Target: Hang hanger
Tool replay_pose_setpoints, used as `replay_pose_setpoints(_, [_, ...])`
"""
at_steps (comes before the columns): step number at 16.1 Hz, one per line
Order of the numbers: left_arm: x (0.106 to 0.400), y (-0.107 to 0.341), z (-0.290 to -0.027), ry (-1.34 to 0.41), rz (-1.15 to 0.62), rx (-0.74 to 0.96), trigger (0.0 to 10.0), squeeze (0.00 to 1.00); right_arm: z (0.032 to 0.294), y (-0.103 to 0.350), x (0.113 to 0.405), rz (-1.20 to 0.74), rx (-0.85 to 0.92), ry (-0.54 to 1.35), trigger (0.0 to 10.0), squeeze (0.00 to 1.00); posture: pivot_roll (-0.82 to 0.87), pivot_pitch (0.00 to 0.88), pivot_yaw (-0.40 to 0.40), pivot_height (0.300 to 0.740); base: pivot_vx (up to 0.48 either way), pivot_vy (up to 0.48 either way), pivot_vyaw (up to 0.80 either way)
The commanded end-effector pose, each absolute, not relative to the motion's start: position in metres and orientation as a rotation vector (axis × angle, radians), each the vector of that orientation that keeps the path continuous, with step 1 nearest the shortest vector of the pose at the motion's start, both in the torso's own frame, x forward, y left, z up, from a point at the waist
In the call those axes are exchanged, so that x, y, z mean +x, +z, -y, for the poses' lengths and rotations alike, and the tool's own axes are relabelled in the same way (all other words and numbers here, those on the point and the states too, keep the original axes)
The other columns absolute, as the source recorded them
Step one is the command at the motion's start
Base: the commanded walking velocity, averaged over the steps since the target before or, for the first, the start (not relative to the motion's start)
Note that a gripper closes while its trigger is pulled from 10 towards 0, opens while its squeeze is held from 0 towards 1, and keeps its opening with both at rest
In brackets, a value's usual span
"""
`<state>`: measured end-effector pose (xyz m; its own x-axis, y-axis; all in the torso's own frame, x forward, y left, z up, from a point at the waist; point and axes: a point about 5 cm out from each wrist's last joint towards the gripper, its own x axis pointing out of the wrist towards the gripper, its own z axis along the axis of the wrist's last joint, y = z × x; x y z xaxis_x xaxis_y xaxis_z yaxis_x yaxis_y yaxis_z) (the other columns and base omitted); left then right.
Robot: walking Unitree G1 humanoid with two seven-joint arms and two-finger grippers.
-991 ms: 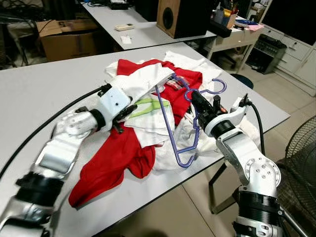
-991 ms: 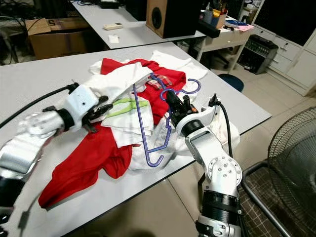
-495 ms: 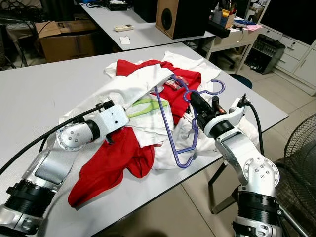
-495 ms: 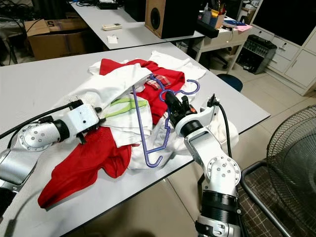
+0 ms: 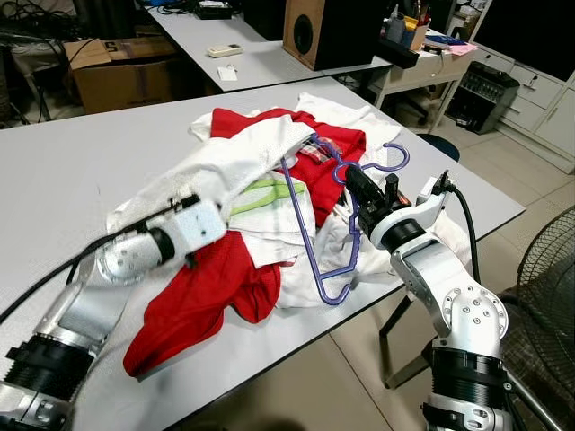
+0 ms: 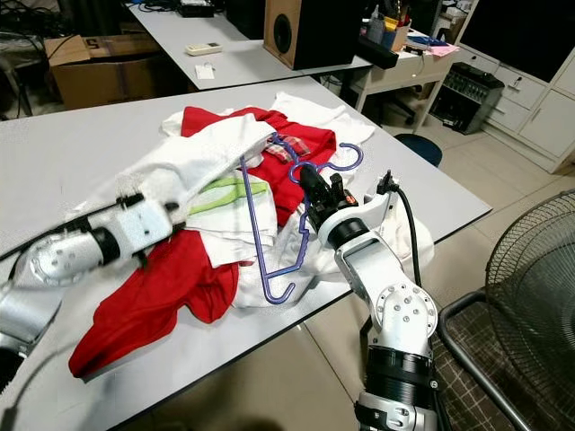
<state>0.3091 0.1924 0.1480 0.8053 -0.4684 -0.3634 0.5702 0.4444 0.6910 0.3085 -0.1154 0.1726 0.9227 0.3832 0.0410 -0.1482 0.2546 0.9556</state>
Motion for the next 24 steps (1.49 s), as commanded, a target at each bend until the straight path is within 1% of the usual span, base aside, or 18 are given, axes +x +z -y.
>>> replay_pose_setpoints(1, [0.31, 0.146, -0.191, -0.639, -0.125, 0.929, 10.0, 0.0, 0.118, 0.175, 0.31, -0.198, 1.26, 0.358, 10.0, 0.0, 0.04, 0.0, -0.066, 0.74, 0.0, 0.0, 0.0])
replay_pose_setpoints(3, [0.318, 0.145, -0.196, -0.564, -0.111, 0.962, 10.0, 0.0, 0.119, 0.176, 0.311, -0.193, 1.258, 0.359, 10.0, 0.0, 0.04, 0.0, -0.063, 0.74, 0.0, 0.0, 0.0])
replay_pose_setpoints(7, [0.321, 0.144, -0.201, -0.522, -0.115, 0.982, 10.0, 0.0, 0.119, 0.176, 0.312, -0.191, 1.257, 0.362, 10.0, 0.0, 0.04, 0.0, -0.065, 0.74, 0.0, 0.0, 0.0])
replay_pose_setpoints(8, [0.321, 0.143, -0.202, -0.512, -0.115, 0.988, 6.0, 0.0, 0.119, 0.176, 0.312, -0.191, 1.257, 0.364, 10.0, 0.0, 0.04, 0.0, -0.066, 0.74, 0.0, 0.0, 0.0])
replay_pose_setpoints(9, [0.322, 0.143, -0.204, -0.505, -0.113, 0.992, 0.5, 0.0, 0.118, 0.176, 0.312, -0.19, 1.256, 0.366, 10.0, 0.0, 0.04, 0.0, -0.067, 0.74, 0.0, 0.0, 0.0])
replay_pose_setpoints(10, [0.322, 0.142, -0.204, -0.503, -0.113, 0.991, 0.0, 0.0, 0.118, 0.176, 0.312, -0.19, 1.255, 0.367, 10.0, 0.0, 0.04, 0.0, -0.067, 0.74, 0.0, 0.0, 0.0])
replay_pose_setpoints(20, [0.322, 0.139, -0.207, -0.5, -0.121, 0.959, 0.0, 0.0, 0.119, 0.176, 0.313, -0.185, 1.255, 0.366, 10.0, 0.0, 0.04, 0.0, -0.061, 0.74, 0.0, 0.0, 0.0])
replay_pose_setpoints(22, [0.322, 0.143, -0.207, -0.499, -0.109, 0.898, 0.0, 0.0, 0.119, 0.176, 0.313, -0.184, 1.248, 0.365, 10.0, 0.0, 0.04, 0.0, -0.058, 0.74, 0.0, 0.0, 0.0])
replay_pose_setpoints(23, [0.319, 0.154, -0.201, -0.572, -0.048, 0.775, 0.0, 0.0, 0.121, 0.176, 0.316, -0.176, 1.22, 0.359, 10.0, 0.0, 0.04, 0.0, -0.058, 0.74, 0.0, 0.0, 0.0])
replay_pose_setpoints(24, [0.311, 0.164, -0.192, -0.697, 0.009, 0.685, 0.0, 0.0, 0.123, 0.177, 0.319, -0.165, 1.215, 0.352, 10.0, 0.0, 0.04, 0.0, -0.059, 0.74, 0.0, 0.0, 0.0])
